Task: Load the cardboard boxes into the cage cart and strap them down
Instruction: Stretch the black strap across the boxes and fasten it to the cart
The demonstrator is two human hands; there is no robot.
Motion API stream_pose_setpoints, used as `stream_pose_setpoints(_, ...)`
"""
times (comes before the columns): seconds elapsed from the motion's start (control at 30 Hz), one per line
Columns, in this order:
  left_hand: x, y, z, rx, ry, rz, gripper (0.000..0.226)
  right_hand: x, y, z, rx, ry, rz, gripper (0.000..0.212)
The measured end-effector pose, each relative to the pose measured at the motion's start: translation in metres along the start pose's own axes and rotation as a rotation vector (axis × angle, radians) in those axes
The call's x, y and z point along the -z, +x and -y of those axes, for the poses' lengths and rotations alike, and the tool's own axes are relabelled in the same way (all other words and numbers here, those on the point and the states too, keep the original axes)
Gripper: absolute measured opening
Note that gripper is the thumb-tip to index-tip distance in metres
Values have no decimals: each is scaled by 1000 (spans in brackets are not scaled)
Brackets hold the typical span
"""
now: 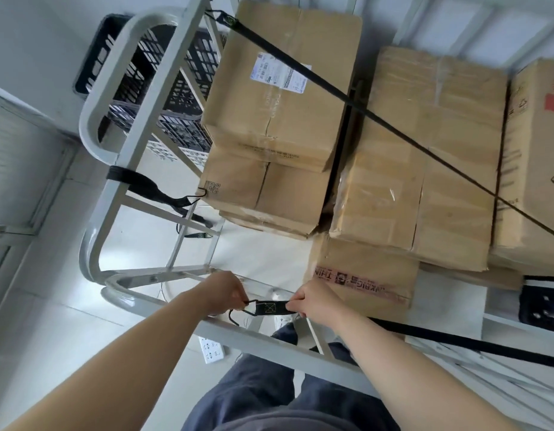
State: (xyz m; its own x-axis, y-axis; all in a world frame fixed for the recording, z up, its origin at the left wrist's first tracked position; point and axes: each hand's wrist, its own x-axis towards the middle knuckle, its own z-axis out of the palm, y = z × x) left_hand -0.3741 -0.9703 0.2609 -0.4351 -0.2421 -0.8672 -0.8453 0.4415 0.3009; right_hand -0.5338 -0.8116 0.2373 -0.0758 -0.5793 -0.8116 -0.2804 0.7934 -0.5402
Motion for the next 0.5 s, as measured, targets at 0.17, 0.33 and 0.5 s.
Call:
stream_pose_setpoints(0.17,-14,10,-13,-65,23,97,19,14,-3,-22,-78,-32,24,41)
stream_pose_setpoints(0.33,-23,12,-29,-94,83,117,19,33,-20,-41,-106,-89,67,22)
stream_pose_setpoints(0.5,-25,-3,-40,-48,112,29,24,38,-44,-58,-95,-106,127,18)
